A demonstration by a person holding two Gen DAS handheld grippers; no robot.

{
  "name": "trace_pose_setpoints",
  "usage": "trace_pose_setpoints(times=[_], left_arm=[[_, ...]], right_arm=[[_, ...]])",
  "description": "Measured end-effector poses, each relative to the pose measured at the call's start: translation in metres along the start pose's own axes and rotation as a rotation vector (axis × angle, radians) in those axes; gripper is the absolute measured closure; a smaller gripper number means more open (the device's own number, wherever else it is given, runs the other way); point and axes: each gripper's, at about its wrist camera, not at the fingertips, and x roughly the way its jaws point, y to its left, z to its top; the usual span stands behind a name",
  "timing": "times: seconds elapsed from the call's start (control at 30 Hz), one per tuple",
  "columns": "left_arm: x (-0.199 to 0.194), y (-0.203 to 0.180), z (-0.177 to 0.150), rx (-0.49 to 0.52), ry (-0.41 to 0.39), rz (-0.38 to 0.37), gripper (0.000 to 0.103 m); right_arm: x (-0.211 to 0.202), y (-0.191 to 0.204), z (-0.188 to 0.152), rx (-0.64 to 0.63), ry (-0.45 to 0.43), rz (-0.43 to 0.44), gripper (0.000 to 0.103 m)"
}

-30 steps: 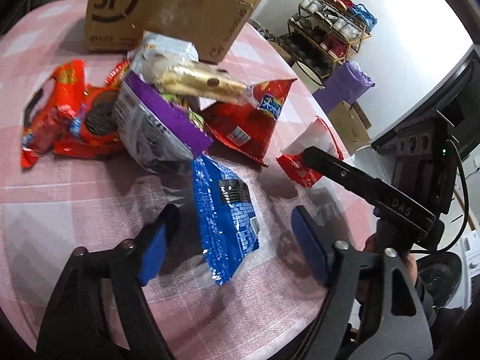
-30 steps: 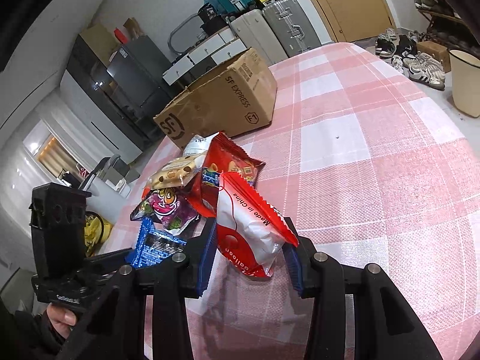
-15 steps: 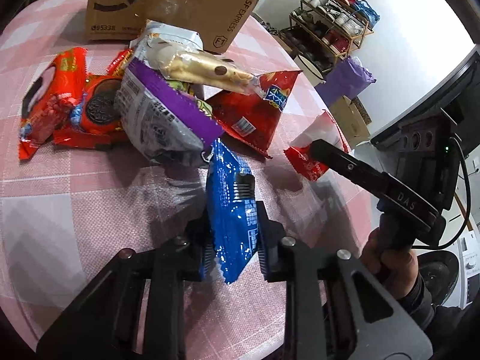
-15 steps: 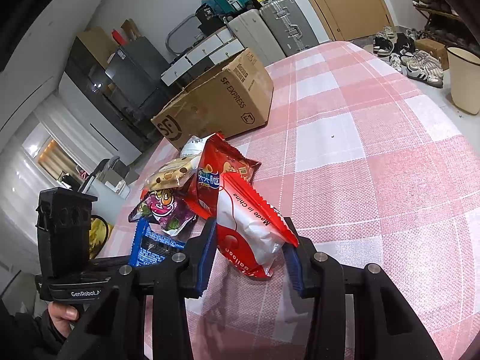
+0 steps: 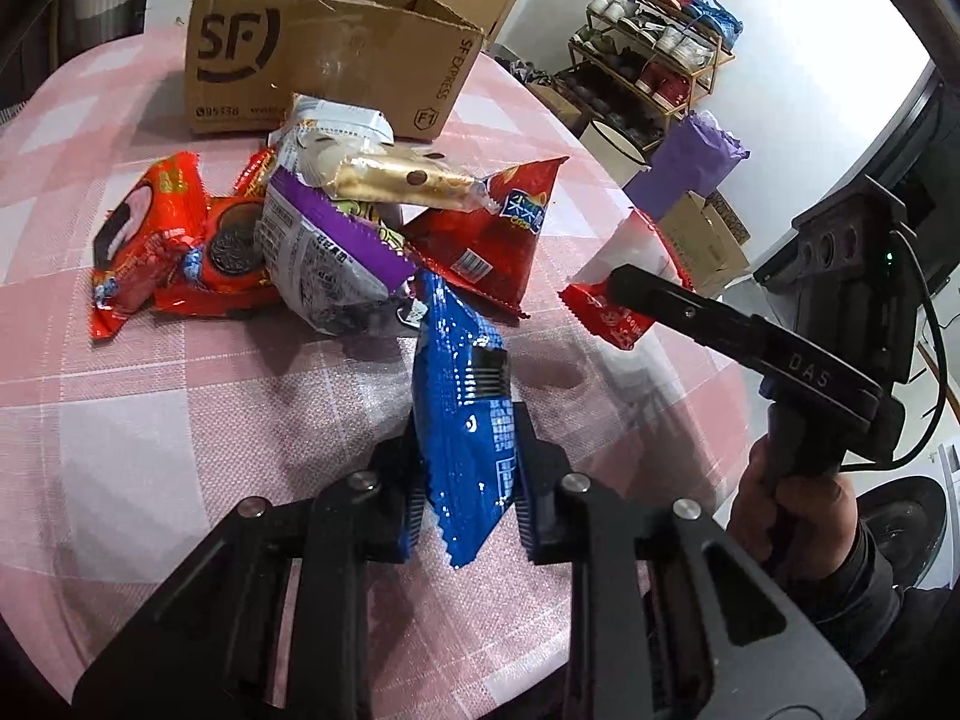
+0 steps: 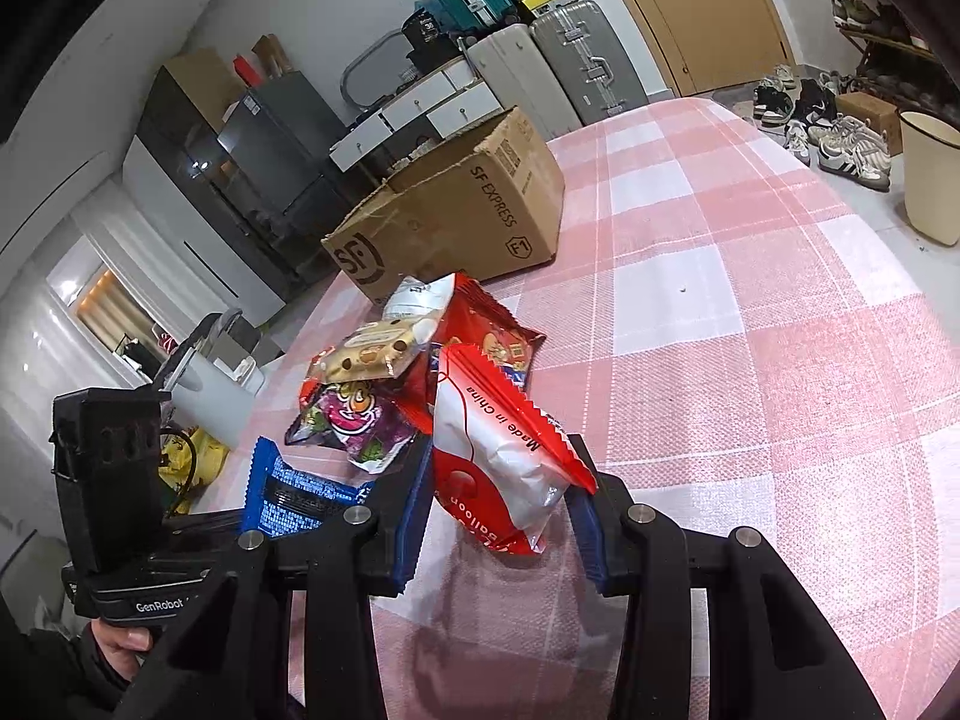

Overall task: Organize snacks
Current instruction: 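Lift both packets and carry them over the cardboard box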

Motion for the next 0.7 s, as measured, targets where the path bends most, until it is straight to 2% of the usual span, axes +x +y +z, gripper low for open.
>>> trace_pose_setpoints(times=[0.13,0.5,0.7], left_arm=[[-0.016,0.006,-0.012,-0.002,-0.014,0.002,0.082],[-0.047,0.005,-0.015,0.016,-0.051,0.001,0.082],[-0.075,0.002,-0.007,0.028,-0.112,0.004,0.082]], right_arm=[[-0.005,0.004,0.002,-0.007,-0.008,0.002,0.061],[-0.016,0.021,0.006,-0.037,-0.024,0.016,0.061],[-0.031,0.036,0.018,-0.057,-0.050,0.047,0.061]])
